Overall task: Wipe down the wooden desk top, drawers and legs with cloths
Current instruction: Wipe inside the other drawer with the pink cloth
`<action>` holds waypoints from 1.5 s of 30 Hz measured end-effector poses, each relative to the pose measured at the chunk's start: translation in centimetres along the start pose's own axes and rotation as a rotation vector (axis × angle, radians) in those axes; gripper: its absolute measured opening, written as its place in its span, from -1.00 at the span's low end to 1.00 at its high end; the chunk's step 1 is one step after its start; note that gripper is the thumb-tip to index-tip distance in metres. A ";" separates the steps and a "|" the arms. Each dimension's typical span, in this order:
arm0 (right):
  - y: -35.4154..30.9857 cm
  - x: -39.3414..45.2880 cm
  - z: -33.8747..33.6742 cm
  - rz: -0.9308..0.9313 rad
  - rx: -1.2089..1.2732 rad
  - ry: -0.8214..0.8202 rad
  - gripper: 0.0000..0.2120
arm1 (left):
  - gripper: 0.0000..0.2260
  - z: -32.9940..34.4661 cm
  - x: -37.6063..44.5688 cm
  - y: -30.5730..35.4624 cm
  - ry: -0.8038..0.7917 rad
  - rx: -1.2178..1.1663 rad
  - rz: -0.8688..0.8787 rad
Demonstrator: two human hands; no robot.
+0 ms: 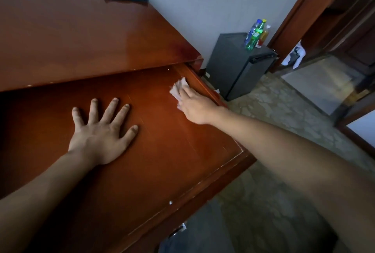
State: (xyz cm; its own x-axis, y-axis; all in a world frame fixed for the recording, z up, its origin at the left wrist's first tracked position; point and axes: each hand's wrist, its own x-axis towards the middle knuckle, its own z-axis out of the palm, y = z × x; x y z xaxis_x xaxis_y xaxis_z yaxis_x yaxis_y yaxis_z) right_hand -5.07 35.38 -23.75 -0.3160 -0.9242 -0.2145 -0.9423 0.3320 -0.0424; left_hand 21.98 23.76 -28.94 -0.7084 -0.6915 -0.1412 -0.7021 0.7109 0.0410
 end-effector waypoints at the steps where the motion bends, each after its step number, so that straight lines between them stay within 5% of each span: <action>1: 1.0 -2.1 0.2 -0.047 -0.071 -0.016 -0.43 | -0.24 -0.1 0.2 -0.1 -0.001 0.002 0.001; 9: 4.9 -11.6 0.7 0.058 0.030 -0.357 -0.31 | -0.24 -0.7 0.7 0.0 -0.013 0.001 -0.016; 21: -2.7 4.8 -0.5 0.153 0.122 -0.052 -0.28 | -0.39 -1.1 0.2 -0.5 0.107 -0.224 -0.010; 25: -9.7 4.6 0.1 -0.139 0.084 -0.077 -0.27 | -0.55 -2.6 0.3 -1.7 0.284 -0.513 -0.197; 29: -15.2 -2.6 2.6 -0.515 0.158 -0.189 -0.35 | -0.67 -4.0 0.3 -2.9 0.284 -0.471 -0.299; 32: -13.9 -7.1 2.4 -0.701 0.414 -0.312 -0.52 | -0.66 -3.6 0.1 -3.0 0.287 -0.357 -0.199; 36: -6.6 -9.3 -0.1 -0.410 0.480 -0.321 -0.58 | -0.44 -1.9 -0.1 -2.0 0.180 -0.151 -0.014; 40: 1.4 -11.0 -2.0 -0.124 0.158 -0.138 -0.65 | -0.26 -0.6 -0.1 -1.1 0.077 -0.067 -0.018; 43: 3.8 -13.2 -1.7 -0.041 0.153 -0.246 -0.87 | -0.24 -0.5 0.0 -1.0 0.079 -0.046 -0.020; 45: 3.2 -14.9 -1.3 -0.030 0.128 -0.307 -0.78 | -0.24 -0.7 -0.1 -1.0 0.080 -0.043 -0.023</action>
State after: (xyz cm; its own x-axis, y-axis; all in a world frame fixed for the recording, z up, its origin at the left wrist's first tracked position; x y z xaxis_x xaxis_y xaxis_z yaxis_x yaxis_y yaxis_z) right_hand -3.50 49.93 -19.38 -0.2224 -0.8404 -0.4943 -0.9228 0.3451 -0.1715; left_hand 22.71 22.98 -28.32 -0.6947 -0.7166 -0.0632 -0.7192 0.6900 0.0815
